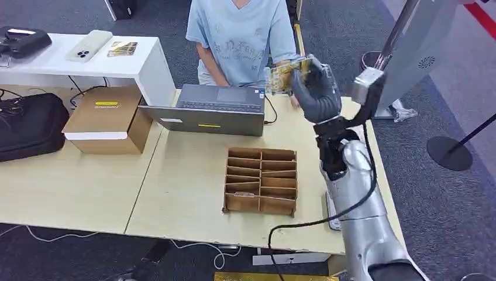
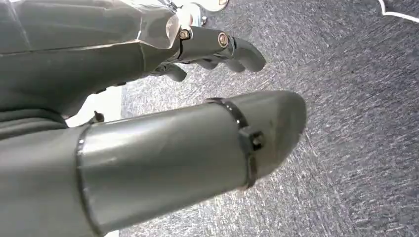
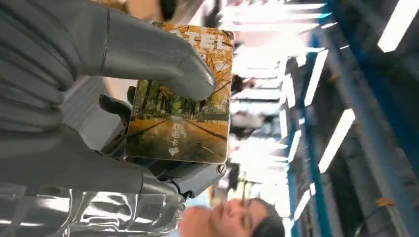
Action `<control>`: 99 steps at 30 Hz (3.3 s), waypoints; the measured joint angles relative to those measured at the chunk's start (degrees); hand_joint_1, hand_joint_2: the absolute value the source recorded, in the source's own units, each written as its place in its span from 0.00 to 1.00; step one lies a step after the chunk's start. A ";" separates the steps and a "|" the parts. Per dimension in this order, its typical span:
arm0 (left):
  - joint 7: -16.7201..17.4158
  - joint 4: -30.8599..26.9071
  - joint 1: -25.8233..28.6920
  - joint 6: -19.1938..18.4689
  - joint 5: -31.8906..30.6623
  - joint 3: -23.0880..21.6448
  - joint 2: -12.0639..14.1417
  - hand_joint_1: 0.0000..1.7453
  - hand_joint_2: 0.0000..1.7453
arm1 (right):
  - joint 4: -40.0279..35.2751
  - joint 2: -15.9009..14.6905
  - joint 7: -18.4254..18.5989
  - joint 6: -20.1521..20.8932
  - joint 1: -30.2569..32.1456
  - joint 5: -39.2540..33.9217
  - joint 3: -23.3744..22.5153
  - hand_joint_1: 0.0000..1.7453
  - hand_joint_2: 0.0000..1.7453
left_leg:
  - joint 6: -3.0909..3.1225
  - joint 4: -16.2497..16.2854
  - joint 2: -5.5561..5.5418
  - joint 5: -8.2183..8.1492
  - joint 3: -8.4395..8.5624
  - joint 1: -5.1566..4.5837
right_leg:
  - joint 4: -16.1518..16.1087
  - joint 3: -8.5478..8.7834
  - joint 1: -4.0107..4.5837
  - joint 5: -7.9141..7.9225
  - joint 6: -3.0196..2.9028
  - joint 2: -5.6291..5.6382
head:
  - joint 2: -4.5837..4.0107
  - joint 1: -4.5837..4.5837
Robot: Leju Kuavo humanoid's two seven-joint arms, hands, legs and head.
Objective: Pass the card to the sensor for recognition and then transmit it.
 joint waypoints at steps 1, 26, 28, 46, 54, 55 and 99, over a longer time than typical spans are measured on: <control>-0.04 -0.02 0.16 0.00 -0.04 0.31 0.07 0.00 0.00 | -0.87 -0.22 -0.46 1.18 1.77 -2.34 -0.83 1.00 1.00 | 0.01 0.00 0.01 -0.01 -0.01 0.00 | 0.00 0.00 0.00 0.00 0.00 0.00 | 0.00 0.00; -1.64 -1.53 5.51 -0.55 -1.90 6.73 1.51 0.00 0.00 | -5.20 0.72 2.23 -9.06 28.43 5.54 -7.10 1.00 1.00 | -0.01 -0.05 0.00 -0.18 -0.02 0.00 | 0.01 -0.02 0.00 -0.21 0.00 -0.02 | 0.00 0.00; -1.88 -1.57 5.66 -0.68 -2.29 7.23 1.51 0.00 0.00 | -5.18 1.14 2.58 -9.69 29.35 5.72 -7.67 1.00 1.00 | -0.01 -0.05 0.01 -0.18 -0.02 0.00 | 0.01 -0.02 -0.01 -0.21 0.00 -0.01 | 0.00 0.02; -1.94 -1.90 5.31 -1.75 -6.51 7.47 0.70 0.00 0.00 | -10.68 7.30 0.96 -20.92 30.77 2.00 -20.78 1.00 1.00 | 0.01 -0.04 0.10 -0.20 0.02 -0.01 | 0.00 -0.02 -0.02 -0.20 0.00 0.06 | 0.00 0.02; -1.94 -1.90 5.24 -1.90 -7.08 7.47 0.57 0.00 0.00 | -11.76 8.15 0.26 -22.74 31.10 1.48 -22.40 1.00 1.00 | 0.02 -0.04 0.10 -0.19 0.05 -0.01 | 0.01 -0.01 -0.01 -0.20 0.00 0.06 | 0.00 0.02; -1.94 -1.90 5.25 -1.95 -7.34 7.47 0.57 0.00 0.00 | -12.06 8.28 -0.17 -23.78 31.22 1.28 -22.81 1.00 1.00 | 0.02 -0.04 0.09 -0.19 0.04 -0.01 | 0.01 -0.01 -0.02 -0.20 0.00 0.04 | -0.02 0.02; -5.55 -2.03 4.67 -7.63 -21.27 7.93 1.42 0.00 0.00 | -1.81 0.44 4.24 -16.75 33.94 22.87 -37.33 1.00 1.00 | 0.02 -0.04 0.10 -0.24 0.06 -0.04 | -0.01 0.02 -0.04 -0.21 0.01 0.03 | 0.00 0.00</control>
